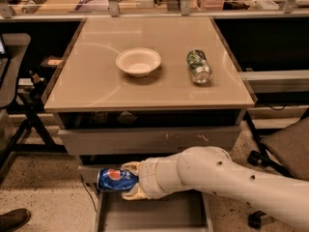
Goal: Pick pepsi can from bottom drawer and place on counter
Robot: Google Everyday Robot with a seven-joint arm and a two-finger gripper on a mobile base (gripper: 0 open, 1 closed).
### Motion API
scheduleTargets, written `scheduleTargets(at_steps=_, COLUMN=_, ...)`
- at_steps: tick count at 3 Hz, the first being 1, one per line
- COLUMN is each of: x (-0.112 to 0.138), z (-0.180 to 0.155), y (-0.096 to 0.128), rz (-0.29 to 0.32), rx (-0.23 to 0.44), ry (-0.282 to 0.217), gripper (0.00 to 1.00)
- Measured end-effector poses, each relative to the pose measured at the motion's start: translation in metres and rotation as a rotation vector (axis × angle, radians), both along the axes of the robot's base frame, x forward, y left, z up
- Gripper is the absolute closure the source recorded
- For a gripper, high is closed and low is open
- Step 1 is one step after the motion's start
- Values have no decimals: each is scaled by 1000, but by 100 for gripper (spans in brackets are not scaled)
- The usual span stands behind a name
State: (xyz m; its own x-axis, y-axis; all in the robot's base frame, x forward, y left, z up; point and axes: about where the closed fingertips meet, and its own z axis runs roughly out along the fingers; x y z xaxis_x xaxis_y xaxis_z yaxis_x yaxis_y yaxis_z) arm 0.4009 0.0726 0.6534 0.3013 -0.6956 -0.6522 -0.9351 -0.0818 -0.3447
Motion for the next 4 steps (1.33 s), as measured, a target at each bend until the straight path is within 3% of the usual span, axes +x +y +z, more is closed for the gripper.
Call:
scheduleTargets(at_steps=2, x=5, z=13, y=7, rz=-21, rx=3, ry=-30, gripper=100)
scheduleTargets(at_steps=4, x=42, z=95, y=10, rz=-110, rx=-6, ry=-151, gripper=100)
